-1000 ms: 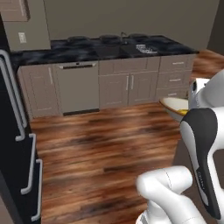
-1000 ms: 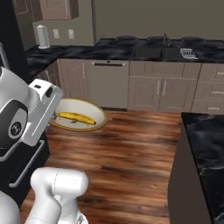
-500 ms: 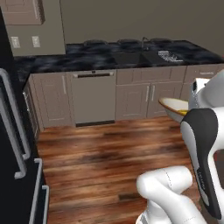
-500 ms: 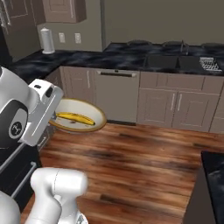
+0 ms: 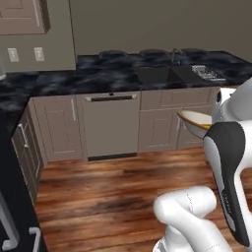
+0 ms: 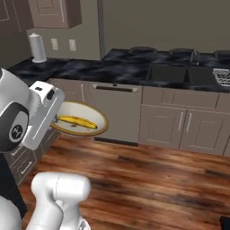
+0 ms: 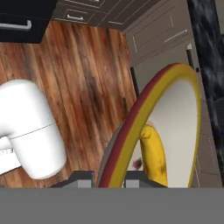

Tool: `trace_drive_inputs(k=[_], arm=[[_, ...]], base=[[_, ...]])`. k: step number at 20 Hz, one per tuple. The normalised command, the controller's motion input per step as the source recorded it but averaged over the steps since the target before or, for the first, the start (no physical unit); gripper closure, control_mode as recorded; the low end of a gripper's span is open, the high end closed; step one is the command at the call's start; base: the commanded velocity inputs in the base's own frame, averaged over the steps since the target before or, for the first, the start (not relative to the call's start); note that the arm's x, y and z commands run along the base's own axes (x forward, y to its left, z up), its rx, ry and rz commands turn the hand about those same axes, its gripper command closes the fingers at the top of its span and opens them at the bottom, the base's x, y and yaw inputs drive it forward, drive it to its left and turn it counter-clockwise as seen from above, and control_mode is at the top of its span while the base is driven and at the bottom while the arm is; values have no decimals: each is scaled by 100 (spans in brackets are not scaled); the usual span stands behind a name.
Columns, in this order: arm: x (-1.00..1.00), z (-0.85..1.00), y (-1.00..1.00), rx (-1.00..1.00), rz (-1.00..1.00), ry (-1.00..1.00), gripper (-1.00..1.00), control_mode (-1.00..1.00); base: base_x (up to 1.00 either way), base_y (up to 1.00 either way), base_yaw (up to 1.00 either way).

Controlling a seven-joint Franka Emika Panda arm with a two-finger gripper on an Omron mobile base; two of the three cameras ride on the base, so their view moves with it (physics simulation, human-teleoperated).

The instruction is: Pick the banana from the cabinet and place it in the bowl. Then pick the bowl and place it in the sink. Then turn on the sink facuet.

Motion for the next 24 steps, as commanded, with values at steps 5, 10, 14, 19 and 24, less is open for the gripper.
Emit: trace_drive_inputs(k=[5, 10, 14, 19, 24], arm=[[0, 0, 0, 0, 0, 0, 100, 100], [0, 0, 0, 0, 0, 0, 100, 100], [0, 0, 0, 0, 0, 0, 100, 100], [0, 0, 0, 0, 0, 0, 100, 100], [0, 0, 0, 0, 0, 0, 100, 100]], base=[[100, -29, 3], [100, -36, 4], [100, -65, 5], [100, -84, 7], [75, -97, 11]])
